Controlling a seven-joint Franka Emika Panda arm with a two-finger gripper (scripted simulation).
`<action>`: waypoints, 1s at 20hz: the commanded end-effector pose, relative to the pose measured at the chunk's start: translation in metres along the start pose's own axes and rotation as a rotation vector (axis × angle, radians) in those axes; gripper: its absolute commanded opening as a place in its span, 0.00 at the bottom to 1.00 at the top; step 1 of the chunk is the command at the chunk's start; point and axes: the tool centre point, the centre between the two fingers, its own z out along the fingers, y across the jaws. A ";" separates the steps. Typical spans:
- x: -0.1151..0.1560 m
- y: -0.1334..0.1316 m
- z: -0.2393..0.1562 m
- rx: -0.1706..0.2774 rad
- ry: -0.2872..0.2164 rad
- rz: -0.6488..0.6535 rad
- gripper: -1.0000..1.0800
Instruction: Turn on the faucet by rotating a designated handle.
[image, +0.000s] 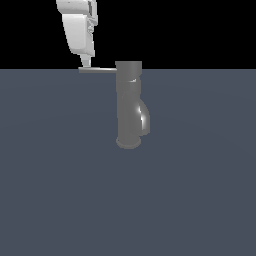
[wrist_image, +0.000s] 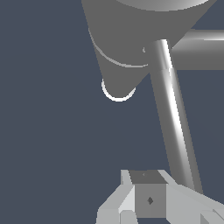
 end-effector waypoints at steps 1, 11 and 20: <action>0.002 0.009 0.000 -0.004 0.001 0.002 0.00; 0.004 0.037 0.000 -0.004 0.001 0.002 0.00; 0.005 0.053 0.000 0.000 0.002 0.003 0.00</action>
